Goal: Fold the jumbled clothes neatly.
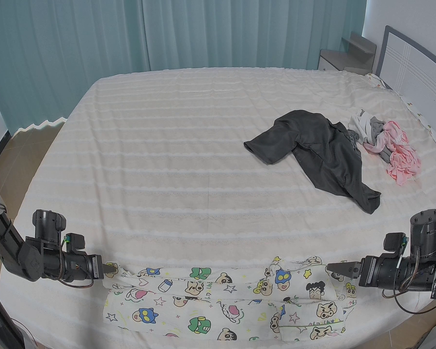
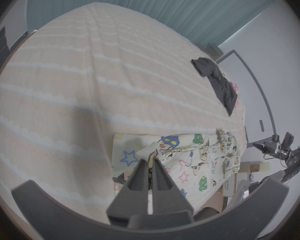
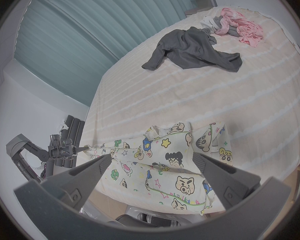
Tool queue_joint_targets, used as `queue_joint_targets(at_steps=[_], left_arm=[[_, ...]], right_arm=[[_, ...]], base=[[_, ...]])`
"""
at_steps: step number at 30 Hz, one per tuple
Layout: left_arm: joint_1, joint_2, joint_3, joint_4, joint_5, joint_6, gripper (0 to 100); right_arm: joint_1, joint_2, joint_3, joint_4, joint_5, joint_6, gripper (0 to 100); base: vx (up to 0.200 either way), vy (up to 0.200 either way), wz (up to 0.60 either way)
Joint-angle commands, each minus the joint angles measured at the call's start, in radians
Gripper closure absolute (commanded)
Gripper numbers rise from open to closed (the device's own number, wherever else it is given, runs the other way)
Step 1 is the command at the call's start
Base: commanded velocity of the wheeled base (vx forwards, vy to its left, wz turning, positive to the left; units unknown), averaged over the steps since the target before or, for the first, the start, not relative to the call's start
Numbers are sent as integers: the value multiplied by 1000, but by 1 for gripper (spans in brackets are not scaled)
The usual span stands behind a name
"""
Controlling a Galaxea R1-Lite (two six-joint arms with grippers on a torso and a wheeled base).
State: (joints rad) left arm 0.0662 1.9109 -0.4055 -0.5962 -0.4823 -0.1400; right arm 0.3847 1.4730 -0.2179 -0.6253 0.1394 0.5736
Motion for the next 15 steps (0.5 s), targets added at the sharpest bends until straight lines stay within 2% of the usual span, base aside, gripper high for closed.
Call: queue_joint_targets(at_steps=[1, 10, 11, 15], left_arm=[[0, 73, 2, 1, 18, 8, 100], [0, 105, 5, 3, 41, 13, 100], [0, 106, 7, 3, 50, 16, 0], [0, 108, 13, 4, 67, 37, 0]], right_arm=[[0, 1, 2, -1, 2, 0, 0], [6, -2, 5, -1, -1, -1, 0], [6, -2, 5, -1, -1, -1, 0], [6, -6, 5, -1, 0, 0, 0]], base=[[0, 0, 0], [0, 0, 0], [0, 0, 0], [0, 0, 0]])
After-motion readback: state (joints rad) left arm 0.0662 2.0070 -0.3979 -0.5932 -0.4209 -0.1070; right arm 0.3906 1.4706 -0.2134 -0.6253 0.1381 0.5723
